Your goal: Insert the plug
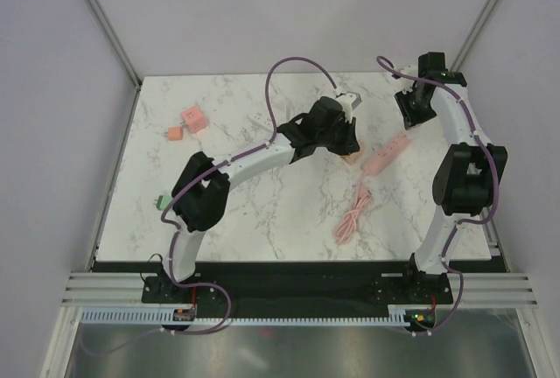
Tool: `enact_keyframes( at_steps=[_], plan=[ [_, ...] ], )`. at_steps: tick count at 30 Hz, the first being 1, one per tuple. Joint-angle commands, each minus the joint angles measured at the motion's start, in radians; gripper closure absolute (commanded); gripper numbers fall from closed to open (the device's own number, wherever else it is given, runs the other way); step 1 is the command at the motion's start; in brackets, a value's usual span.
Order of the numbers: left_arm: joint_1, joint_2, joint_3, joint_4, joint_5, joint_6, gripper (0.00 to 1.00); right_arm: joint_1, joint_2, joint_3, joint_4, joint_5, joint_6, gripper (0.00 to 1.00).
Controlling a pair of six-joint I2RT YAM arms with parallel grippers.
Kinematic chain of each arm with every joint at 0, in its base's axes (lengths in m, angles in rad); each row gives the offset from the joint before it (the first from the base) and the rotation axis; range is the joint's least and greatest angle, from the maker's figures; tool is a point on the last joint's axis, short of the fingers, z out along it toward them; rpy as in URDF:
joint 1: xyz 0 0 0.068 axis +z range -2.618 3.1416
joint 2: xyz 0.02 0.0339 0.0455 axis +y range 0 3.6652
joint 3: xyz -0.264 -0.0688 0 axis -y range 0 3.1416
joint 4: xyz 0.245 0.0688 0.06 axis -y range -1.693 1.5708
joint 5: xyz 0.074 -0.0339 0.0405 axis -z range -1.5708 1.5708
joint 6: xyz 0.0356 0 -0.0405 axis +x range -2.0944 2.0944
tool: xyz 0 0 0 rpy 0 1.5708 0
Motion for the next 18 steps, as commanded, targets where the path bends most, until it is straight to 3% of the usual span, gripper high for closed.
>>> enact_keyframes(
  at_steps=[1, 7, 18],
  plan=[
    [-0.004, 0.14, 0.189, 0.053, 0.048, -0.047, 0.94, -0.009, 0.031, 0.111, -0.036, 0.004, -0.06, 1.0],
    [-0.006, 0.312, 0.376, 0.06, 0.063, -0.094, 0.97, -0.024, 0.074, 0.151, -0.062, -0.034, -0.104, 1.0],
    [-0.046, 0.502, 0.444, 0.129, 0.088, -0.13, 0.97, -0.078, 0.068, 0.126, -0.07, -0.155, -0.172, 1.0]
  ],
)
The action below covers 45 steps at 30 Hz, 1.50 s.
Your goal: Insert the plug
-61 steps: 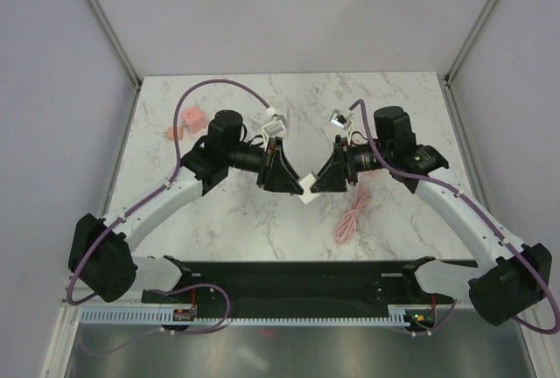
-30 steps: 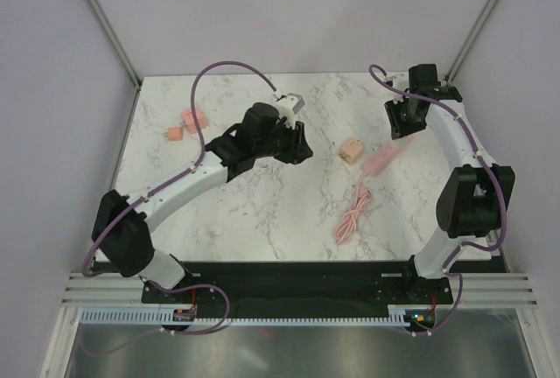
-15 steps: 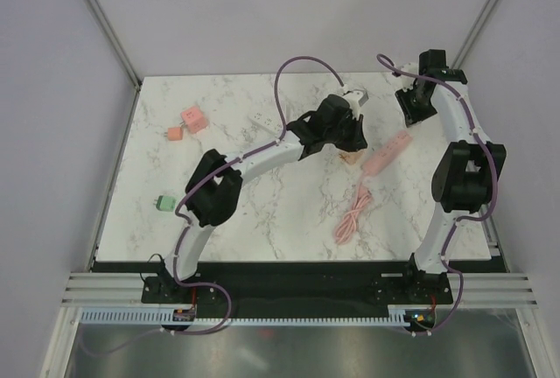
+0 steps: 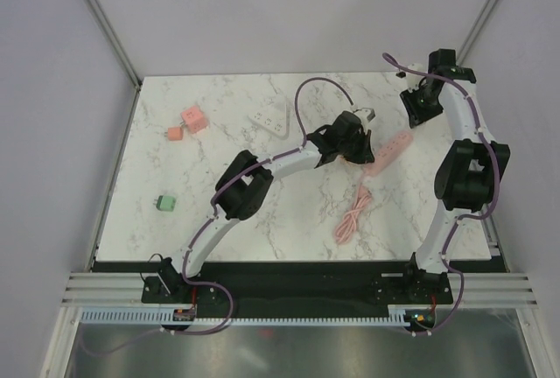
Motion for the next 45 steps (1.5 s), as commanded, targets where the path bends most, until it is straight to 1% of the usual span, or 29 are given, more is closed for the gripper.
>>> enact_keyframes(
  at_steps=[1, 10, 15, 22, 25, 31, 41, 45],
  plan=[
    [-0.028, 0.036, 0.064, 0.057, 0.019, -0.03, 0.97, -0.017, -0.003, 0.006, 0.001, -0.072, -0.05, 1.0],
    [-0.034, 0.077, 0.065, 0.03, -0.016, -0.016, 0.97, -0.032, 0.03, -0.034, 0.004, -0.144, -0.127, 1.0],
    [-0.035, 0.085, 0.064, 0.014, -0.028, -0.001, 0.97, -0.08, 0.014, -0.094, 0.012, -0.21, -0.213, 1.0],
    [-0.035, 0.09, 0.068, 0.005, -0.036, 0.008, 0.98, -0.111, 0.025, -0.106, 0.024, -0.254, -0.294, 1.0],
    [-0.035, 0.088, 0.071, -0.004, -0.047, 0.024, 0.98, -0.123, 0.039, -0.114, 0.035, -0.251, -0.308, 1.0],
    [-0.035, 0.091, 0.071, -0.007, -0.048, 0.034, 0.98, -0.135, 0.037, -0.118, 0.064, -0.313, -0.357, 1.0],
    [-0.035, 0.094, 0.073, -0.009, -0.059, 0.036, 0.98, -0.138, 0.056, -0.111, 0.075, -0.305, -0.397, 1.0],
    [-0.035, 0.09, 0.073, -0.012, -0.059, 0.04, 0.98, -0.14, 0.065, -0.109, 0.081, -0.353, -0.414, 1.0]
  ],
)
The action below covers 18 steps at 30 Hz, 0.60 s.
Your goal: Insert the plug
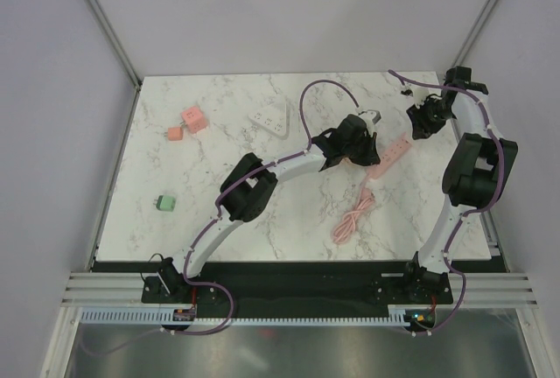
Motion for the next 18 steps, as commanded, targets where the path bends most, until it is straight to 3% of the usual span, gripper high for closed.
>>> enact_keyframes(
  at_steps=[1, 18],
  plan=[
    [-0.007, 0.033, 0.025, -0.042, -0.038, 0.044, 0.98, -0.005, 0.02, 0.008, 0.015, -0.066, -0.04, 1.0],
    [-0.006, 0.029, 0.026, -0.047, -0.041, 0.047, 0.98, -0.036, -0.002, -0.022, -0.039, -0.08, -0.085, 1.0]
  ],
)
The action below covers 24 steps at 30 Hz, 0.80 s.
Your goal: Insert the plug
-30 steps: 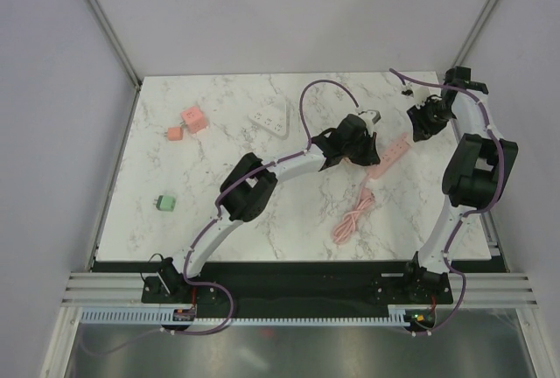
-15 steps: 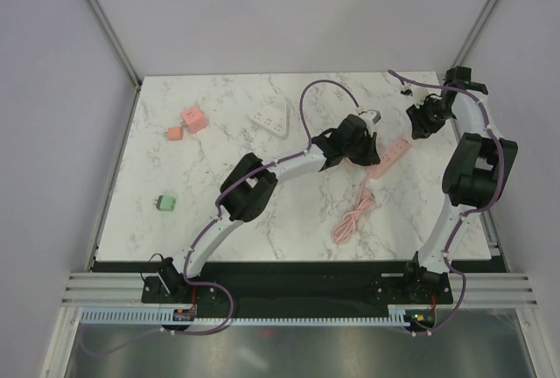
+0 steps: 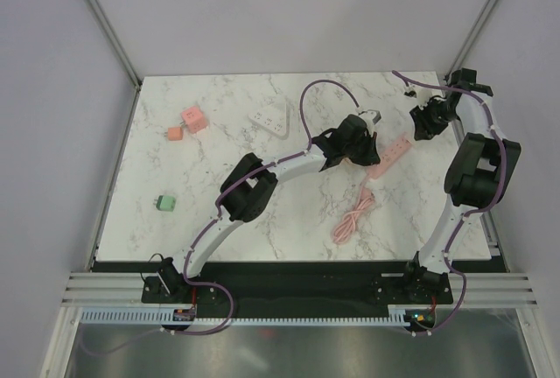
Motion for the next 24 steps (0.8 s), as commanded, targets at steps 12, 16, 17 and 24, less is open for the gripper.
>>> enact_keyframes(
  at_steps=[12, 16, 17, 24],
  plan=[
    [-0.004, 0.031, 0.026, -0.047, -0.026, 0.039, 0.98, -0.005, -0.008, -0.018, -0.073, -0.059, -0.072, 1.0],
    [-0.006, 0.029, 0.028, -0.046, -0.026, 0.041, 0.98, -0.005, 0.003, -0.038, -0.042, -0.06, -0.082, 1.0],
    [-0.006, 0.029, 0.028, -0.045, -0.026, 0.041, 0.98, -0.006, 0.004, -0.05, -0.028, -0.06, -0.091, 1.0],
    [-0.004, 0.029, 0.028, -0.047, -0.014, 0.038, 0.98, -0.006, 0.057, -0.122, 0.021, -0.015, -0.073, 1.0]
  ],
)
